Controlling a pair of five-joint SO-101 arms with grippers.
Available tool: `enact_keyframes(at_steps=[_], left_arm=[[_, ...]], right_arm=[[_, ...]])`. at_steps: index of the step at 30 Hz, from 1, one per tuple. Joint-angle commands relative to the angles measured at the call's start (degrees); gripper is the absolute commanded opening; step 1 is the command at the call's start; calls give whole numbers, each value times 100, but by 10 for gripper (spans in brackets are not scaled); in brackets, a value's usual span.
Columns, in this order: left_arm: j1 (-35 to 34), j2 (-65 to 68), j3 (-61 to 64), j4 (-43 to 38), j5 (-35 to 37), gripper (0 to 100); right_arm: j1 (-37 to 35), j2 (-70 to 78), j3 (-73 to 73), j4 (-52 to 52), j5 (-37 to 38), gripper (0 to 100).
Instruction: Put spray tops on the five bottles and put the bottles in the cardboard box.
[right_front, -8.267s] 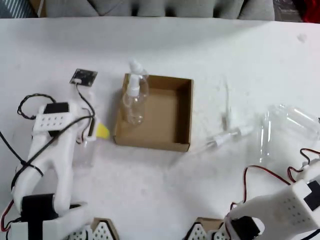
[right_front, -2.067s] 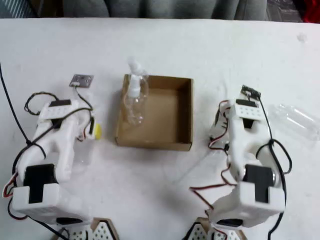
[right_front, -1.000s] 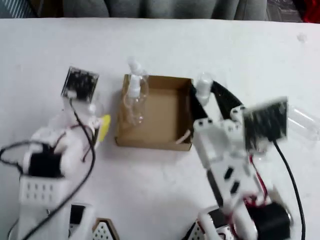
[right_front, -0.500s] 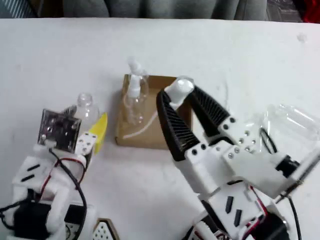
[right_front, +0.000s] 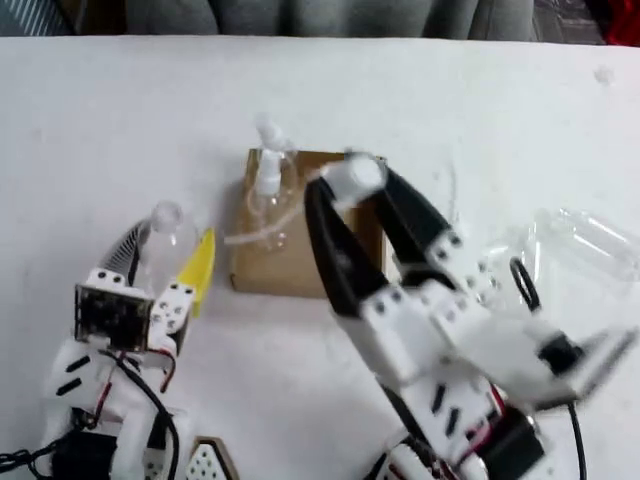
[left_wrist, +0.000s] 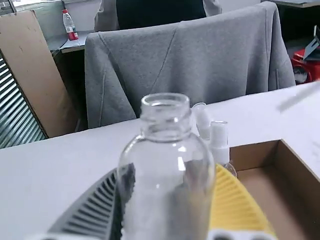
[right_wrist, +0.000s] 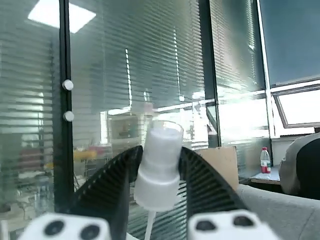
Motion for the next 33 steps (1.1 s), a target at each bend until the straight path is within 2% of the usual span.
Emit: enact_keyframes(at_steps=[1, 7, 13, 17, 26, 29, 33], left_arm=[[101, -84, 35, -193, 308, 22], [101, -84, 79, -176, 316, 22], [101, -84, 448, -281, 290, 22], [101, -84, 879, -686, 290, 22], [92, -84, 1037, -818, 290, 22], [92, -84, 1073, -826, 290, 22], [92, -84, 1108, -826, 290, 22]], right_arm=[[-48, 954, -993, -163, 229, 16], [-259, 2475, -2479, 48, 536, 16], [-1068, 3626, -4246, 1956, 1134, 16], [-1270, 4233, -5029, 2448, 1231, 16], [-1226, 4971, -5776, 2862, 1292, 16], [-1174, 5279, -5811, 2888, 1890, 16], [-1077, 5402, -6075, 3081, 1987, 16]])
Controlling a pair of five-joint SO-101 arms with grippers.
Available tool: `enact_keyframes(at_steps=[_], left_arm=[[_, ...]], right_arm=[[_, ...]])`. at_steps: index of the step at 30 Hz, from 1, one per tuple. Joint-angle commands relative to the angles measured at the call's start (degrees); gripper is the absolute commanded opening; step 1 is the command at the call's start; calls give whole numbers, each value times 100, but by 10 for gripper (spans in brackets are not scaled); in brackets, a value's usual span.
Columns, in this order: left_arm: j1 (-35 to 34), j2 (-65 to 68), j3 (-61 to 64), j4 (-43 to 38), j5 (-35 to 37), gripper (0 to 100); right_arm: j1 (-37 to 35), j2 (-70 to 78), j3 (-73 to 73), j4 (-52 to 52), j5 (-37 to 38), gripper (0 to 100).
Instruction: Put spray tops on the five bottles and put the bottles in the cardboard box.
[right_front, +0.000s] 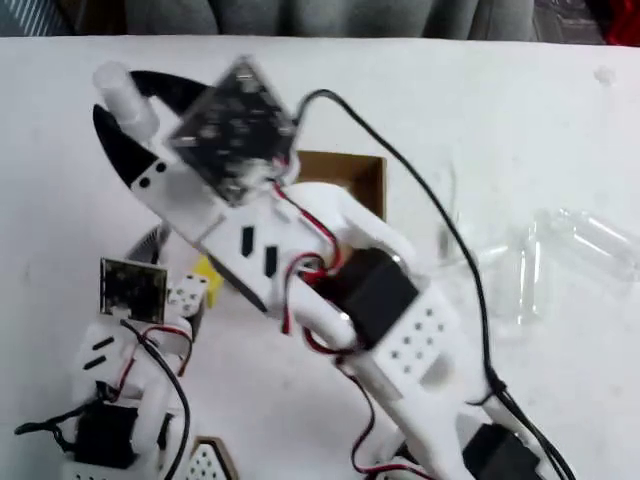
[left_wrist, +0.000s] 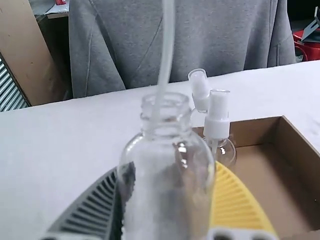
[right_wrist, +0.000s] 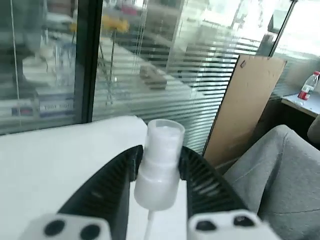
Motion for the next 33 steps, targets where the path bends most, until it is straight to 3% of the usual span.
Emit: enact_keyframes(at_steps=[1, 11, 21, 27, 33], left_arm=[[48, -145, -44, -202, 62, 22], [57, -145, -44, -202, 62, 22], [57, -145, -44, -202, 62, 22], [57, -145, -44, -202, 62, 22], [57, -145, -53, -202, 79, 22]], right_arm=[[180, 22, -545, 163, 132, 16], [743, 251, -1011, 321, 97, 16], [286, 251, -1670, 479, 79, 16], [268, 224, -1556, 734, -615, 16], [286, 259, -1310, 681, -677, 16]])
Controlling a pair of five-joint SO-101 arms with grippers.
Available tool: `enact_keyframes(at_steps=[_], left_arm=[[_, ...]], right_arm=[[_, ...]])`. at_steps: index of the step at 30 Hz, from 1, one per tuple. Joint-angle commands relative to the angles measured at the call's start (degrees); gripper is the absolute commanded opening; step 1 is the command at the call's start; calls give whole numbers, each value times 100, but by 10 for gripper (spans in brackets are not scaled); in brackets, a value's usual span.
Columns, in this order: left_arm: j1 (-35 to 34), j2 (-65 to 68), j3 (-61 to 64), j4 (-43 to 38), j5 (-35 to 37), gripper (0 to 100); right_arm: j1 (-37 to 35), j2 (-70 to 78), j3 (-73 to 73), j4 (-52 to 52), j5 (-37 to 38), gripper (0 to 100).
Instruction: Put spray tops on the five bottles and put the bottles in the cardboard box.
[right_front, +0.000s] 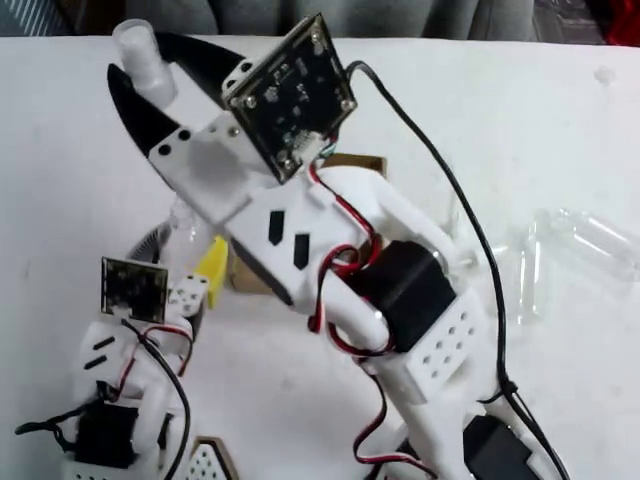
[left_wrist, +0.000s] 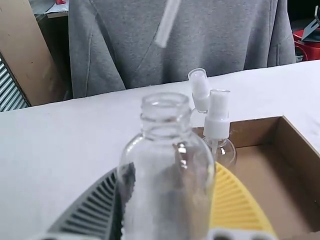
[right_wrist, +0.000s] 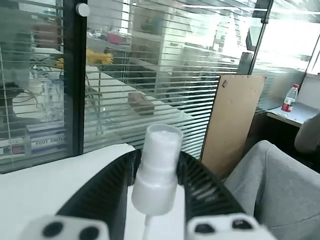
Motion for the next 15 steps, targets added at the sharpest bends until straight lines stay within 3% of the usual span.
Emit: enact_keyframes(at_steps=[1, 15], left_arm=[[57, -145, -70, -202, 79, 22], [57, -145, -79, -202, 88, 22]], right_arm=[[-22, -22, 97, -31, -62, 16], [-22, -31, 853, -312, -70, 16]])
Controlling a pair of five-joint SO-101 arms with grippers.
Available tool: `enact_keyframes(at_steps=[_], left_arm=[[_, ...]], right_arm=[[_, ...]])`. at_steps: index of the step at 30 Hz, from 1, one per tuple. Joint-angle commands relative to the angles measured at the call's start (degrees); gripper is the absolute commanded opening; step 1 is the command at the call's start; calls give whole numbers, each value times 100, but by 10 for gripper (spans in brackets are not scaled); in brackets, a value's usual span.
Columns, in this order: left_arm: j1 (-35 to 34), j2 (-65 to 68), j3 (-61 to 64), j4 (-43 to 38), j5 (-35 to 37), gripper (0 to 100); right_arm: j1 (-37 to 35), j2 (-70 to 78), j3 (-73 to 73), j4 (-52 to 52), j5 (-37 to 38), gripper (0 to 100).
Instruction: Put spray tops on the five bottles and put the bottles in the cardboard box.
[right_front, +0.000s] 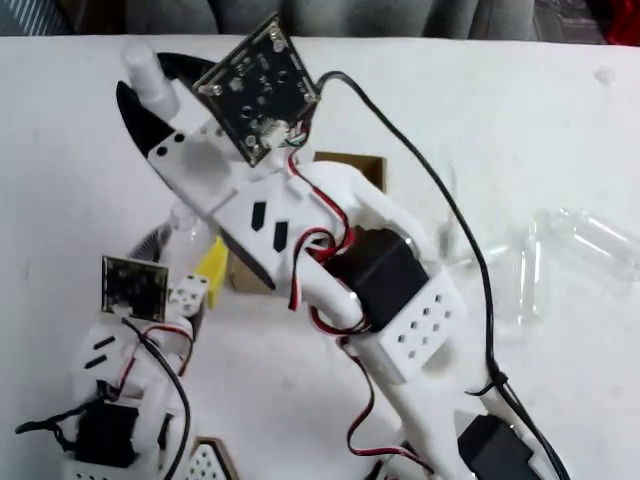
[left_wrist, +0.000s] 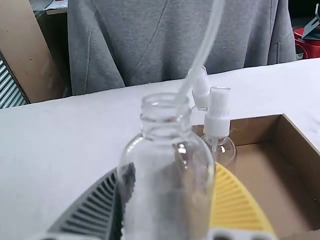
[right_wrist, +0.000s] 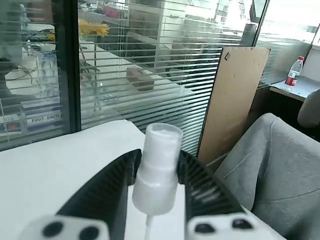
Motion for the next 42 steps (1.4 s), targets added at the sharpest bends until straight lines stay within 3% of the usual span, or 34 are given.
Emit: enact_keyframes(at_steps=[1, 7, 29, 36, 42], left_arm=[[57, -145, -79, -202, 70, 22], [57, -145, -79, -202, 79, 22], [57, -145, -97, -202, 79, 22], [57, -145, -97, -202, 79, 22], [57, -145, -97, -202, 79, 22]], right_arm=[[-66, -31, 9, -66, -62, 16], [-66, -31, -185, -752, -26, 16], [40, -22, 105, -435, -404, 15], [215, -31, 211, -1147, -396, 15], [330, -66, 255, -1086, -211, 15]])
